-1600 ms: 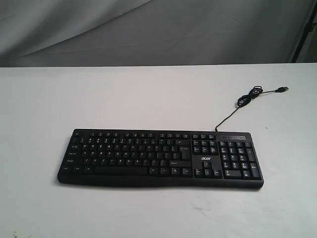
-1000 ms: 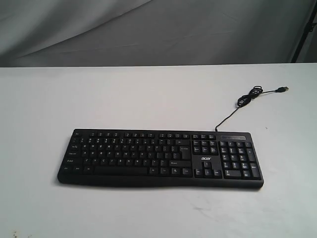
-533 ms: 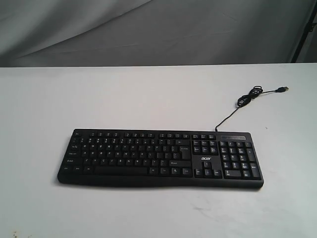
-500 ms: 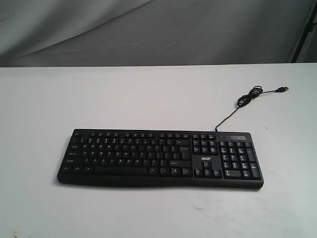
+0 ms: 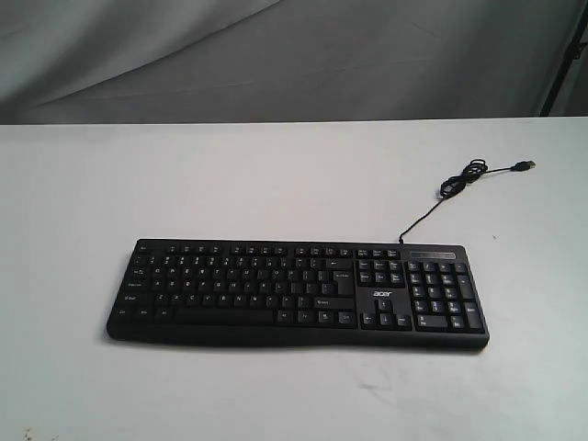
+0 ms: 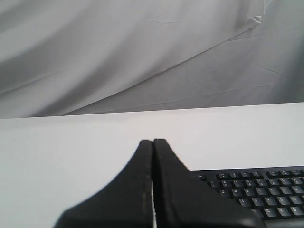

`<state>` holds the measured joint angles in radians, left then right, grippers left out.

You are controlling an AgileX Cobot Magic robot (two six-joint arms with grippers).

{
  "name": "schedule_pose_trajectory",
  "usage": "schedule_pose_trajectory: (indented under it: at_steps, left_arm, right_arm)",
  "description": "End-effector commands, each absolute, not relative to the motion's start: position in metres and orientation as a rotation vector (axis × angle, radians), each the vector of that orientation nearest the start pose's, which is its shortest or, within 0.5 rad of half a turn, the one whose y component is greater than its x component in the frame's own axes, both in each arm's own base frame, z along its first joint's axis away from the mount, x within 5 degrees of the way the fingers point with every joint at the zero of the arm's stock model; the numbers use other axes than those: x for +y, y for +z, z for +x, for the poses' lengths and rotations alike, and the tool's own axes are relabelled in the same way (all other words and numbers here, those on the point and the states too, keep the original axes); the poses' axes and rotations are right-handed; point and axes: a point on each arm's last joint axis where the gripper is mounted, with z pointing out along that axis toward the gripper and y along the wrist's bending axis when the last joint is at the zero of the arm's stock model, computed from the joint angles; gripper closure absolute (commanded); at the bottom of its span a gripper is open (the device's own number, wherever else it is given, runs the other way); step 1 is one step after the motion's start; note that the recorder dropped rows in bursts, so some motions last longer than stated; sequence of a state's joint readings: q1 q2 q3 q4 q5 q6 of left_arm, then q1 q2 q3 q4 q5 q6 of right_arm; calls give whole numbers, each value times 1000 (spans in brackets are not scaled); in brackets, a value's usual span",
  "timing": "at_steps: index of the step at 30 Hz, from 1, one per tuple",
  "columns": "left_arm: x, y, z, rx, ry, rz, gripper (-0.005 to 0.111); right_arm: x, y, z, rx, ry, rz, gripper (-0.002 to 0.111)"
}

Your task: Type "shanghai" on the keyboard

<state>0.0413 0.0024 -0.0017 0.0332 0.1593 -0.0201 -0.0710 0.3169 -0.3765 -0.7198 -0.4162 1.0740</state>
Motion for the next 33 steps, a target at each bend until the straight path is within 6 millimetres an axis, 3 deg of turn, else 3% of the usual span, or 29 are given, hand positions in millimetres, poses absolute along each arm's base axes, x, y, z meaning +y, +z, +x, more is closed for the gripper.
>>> schedule_pose_trajectory:
  at_steps: [1,4,8,13,16,18,20,22,24,28,33]
  left_arm:
    - [2,199,56,1637,39,-24,107]
    - [2,199,56,1637,39,-24,107]
    - [2,199,56,1637,39,-24,107]
    - [2,199,56,1637,39,-24,107]
    - [2,199,56,1637,39,-24,107]
    - [2,199,56,1637,39,-24,107]
    - [2,199,56,1637,39,-24,107]
    - [2,199,56,1637,39,-24,107]
    - [2,199,56,1637,39,-24,107]
    - [2,199,56,1637,39,-24,107]
    - [2,199,56,1637,39,-24,107]
  right_arm:
    - [27,390,129,1314,417,-148,108]
    - [28,414,181,1419,353,-262,108]
    - [24,424,254,1585,286,-352,108]
    - [22,411,316,1601,155,-516,108]
    - [19,395,344,1595,-119,-622,108]
    - [16,384,359,1608,-420,-642,108]
    - [13,376,370,1657,-681,-520,108]
    - [16,370,376,1687,-802,-431,108]
    - [24,357,383,1795,-741,-421,108]
    - [51,329,390,1988,-384,-565,108]
    - [104,303,373,2090,50,-993,108]
